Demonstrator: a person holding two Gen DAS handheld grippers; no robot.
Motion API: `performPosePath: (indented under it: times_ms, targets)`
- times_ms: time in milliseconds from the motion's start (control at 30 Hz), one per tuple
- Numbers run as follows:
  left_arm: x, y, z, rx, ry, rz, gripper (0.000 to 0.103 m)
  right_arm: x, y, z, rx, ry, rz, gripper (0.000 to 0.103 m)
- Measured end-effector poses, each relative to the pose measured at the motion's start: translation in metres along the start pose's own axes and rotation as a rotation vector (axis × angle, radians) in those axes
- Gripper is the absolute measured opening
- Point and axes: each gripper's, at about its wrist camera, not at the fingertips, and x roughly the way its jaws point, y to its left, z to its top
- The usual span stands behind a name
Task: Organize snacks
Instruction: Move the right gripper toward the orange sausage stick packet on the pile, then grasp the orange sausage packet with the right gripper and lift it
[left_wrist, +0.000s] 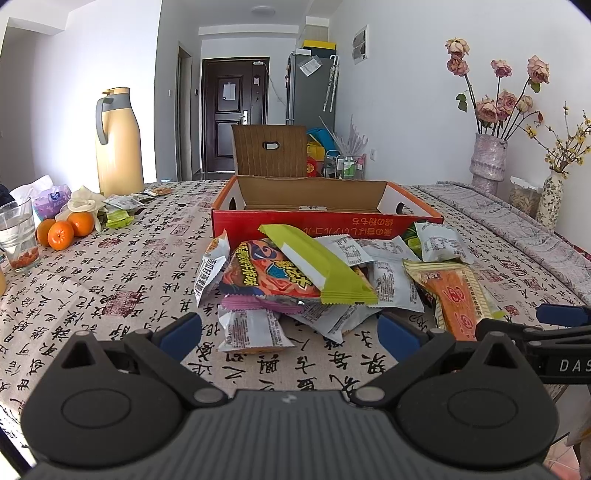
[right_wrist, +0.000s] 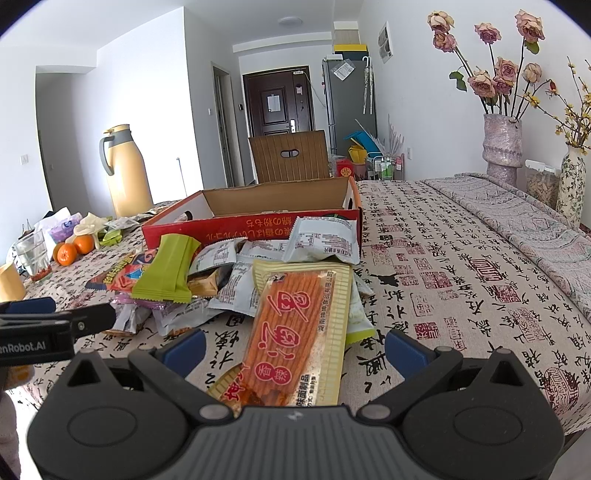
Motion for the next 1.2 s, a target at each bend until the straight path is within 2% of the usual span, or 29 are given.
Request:
performPosePath:
  times_ms: [867, 1000, 1200]
  targets:
    - [0.001, 0.000, 0.000, -0.005, 0.003, -0.001, 0.103, 0.004, 0.001, -0.001, -0.015, 0.010, -0.007, 0.103]
    - [0.006, 0.000, 0.000, -0.009, 0.010, -0.002, 0.103, 0.013, 0.001, -0.001, -0.027, 0.025, -0.017, 0.100]
    - [0.012, 0.006, 0.000, -0.020, 0.016, 0.003, 0.103, 0.034, 0.008, -0.001, -0.037, 0.056, -0.043, 0.086]
